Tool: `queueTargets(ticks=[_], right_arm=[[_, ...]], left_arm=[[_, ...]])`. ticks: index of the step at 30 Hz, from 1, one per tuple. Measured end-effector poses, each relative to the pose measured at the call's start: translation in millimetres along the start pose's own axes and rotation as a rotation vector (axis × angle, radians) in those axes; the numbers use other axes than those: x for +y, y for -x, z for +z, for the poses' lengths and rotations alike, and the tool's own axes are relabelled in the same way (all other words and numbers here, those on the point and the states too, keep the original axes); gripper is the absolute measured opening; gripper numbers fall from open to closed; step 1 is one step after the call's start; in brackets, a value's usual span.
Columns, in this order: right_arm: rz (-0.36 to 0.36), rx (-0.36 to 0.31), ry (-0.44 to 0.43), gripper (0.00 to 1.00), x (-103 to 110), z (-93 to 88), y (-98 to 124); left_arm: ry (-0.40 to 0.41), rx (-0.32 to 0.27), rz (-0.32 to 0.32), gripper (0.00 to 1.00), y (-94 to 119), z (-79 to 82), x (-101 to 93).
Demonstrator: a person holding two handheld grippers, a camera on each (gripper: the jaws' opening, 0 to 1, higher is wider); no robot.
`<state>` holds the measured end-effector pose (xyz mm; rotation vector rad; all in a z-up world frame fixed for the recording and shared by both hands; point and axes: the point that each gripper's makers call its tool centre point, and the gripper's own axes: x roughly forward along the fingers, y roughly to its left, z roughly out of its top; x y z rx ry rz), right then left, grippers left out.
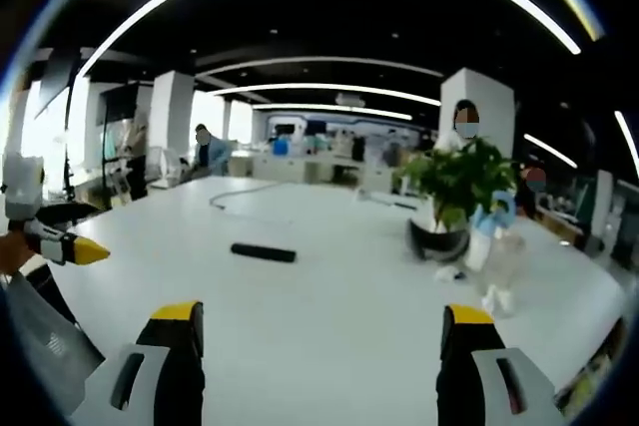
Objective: Press the specified remote control buttons in sequence, fully releasing each button before pressing the next.
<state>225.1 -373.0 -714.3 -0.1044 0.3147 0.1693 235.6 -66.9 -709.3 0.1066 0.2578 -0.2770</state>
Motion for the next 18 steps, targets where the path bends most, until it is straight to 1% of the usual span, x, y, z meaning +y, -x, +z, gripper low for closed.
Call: queueTargets(ticks=[2,4,6,7,8,10,12,14,16,18], right_arm=[[-0.005,-0.004,-0.011,0.98,-2.0,1.0,0.6],[-0.005,0.010,0.008,0.98,-3.7,-2.2,0.0],[-0.008,0.019,0.014,0.98,-6.5,-7.0,-1.2],[-0.013,0.035,0.001,0.98,-9.3,-12.3,-2.4],[-0.014,0.065,-0.030,0.97,-9.3,-15.4,-2.2],[0.003,0.031,-0.037,0.97,-6.7,-9.3,-1.3],[-0.003,0.010,-0.024,0.97,-5.7,-7.3,0.7],[0.004,0.033,-0.011,0.96,-3.4,-11.0,-1.3],[0.021,0.050,-0.021,0.96,-0.7,-13.9,-2.3],[0.022,0.053,-0.020,0.95,-0.5,-14.5,-2.4]], left_arm=[[0.057,-0.015,0.015,1.00,2.9,-1.0,4.3],[0.085,-0.023,0.033,1.00,3.6,-2.4,10.3],[0.081,-0.037,0.045,1.00,1.9,-2.2,18.8],[0.088,-0.041,0.051,1.00,1.9,-2.4,21.9],[0.114,-0.042,0.049,1.00,1.8,-4.8,24.5],[0.164,-0.028,0.053,1.00,1.9,-9.7,29.0],[0.177,-0.036,0.066,1.00,2.3,-9.4,33.8],[0.185,-0.041,0.076,1.00,2.7,-9.7,36.1],[0.179,-0.034,0.076,1.00,2.3,-11.1,34.9],[0.165,-0.017,0.054,1.00,0.5,-13.7,28.9]])
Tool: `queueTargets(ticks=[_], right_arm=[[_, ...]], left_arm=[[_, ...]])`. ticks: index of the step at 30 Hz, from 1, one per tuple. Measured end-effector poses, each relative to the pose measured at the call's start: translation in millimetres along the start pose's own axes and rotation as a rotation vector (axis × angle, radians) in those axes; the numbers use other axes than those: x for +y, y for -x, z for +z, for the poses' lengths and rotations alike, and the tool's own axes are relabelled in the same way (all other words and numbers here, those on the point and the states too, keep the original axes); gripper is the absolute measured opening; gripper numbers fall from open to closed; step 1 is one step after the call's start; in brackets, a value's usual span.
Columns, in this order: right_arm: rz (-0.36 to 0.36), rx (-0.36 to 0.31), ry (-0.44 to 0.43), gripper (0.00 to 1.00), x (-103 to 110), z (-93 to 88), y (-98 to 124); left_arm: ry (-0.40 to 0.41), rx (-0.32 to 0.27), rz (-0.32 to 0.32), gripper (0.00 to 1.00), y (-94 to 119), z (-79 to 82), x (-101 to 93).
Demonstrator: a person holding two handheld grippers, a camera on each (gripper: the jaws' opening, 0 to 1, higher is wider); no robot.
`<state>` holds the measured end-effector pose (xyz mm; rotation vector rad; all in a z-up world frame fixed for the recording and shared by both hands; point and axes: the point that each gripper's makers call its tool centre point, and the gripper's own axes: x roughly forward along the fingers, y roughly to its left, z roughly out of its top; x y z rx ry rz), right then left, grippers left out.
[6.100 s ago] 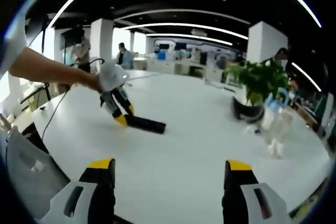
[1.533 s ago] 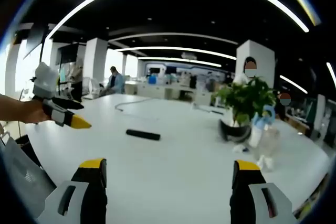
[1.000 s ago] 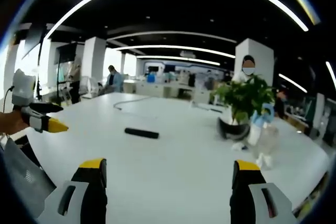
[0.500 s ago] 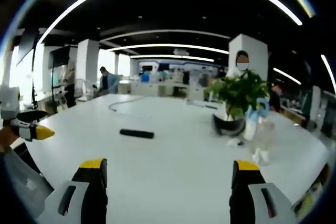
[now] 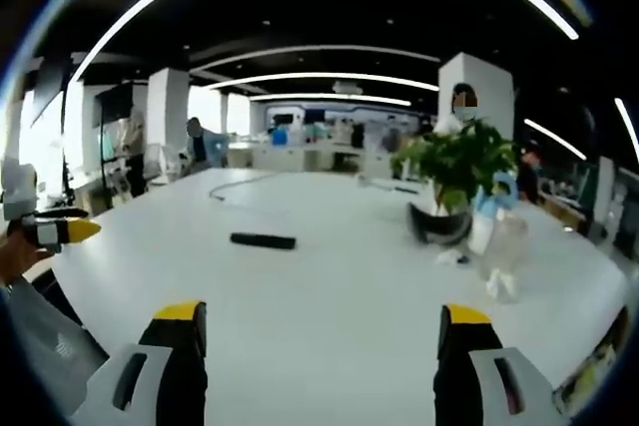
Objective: Press the specified remote control buttons in sequence, fully releasing each button before pressing the next.
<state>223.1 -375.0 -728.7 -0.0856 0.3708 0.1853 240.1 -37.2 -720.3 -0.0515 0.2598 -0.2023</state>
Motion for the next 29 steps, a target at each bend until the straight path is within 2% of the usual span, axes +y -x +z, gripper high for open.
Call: queueTargets(ticks=[1,8,19,23,29], right_arm=[[-0.001,0.004,0.001,0.95,-0.2,-0.8,-0.3],[-0.020,0.029,0.003,0.92,-3.8,-5.5,-0.3],[-0.018,0.034,0.016,0.95,-2.9,-6.4,-0.5],[-0.023,0.064,0.005,0.96,-4.5,-11.7,-2.3],[-0.017,0.062,0.009,0.95,-3.4,-11.7,-2.1]], left_arm=[[-0.017,0.018,-0.009,1.00,-0.6,-2.8,-3.0],[-0.075,0.035,-0.026,1.00,-1.4,-6.6,-10.4],[-0.097,0.068,-0.047,1.00,-1.1,-10.5,-19.8],[-0.111,0.069,-0.031,1.00,-0.4,-9.2,-18.4],[-0.104,0.075,-0.023,1.00,-0.3,-9.6,-16.4]])
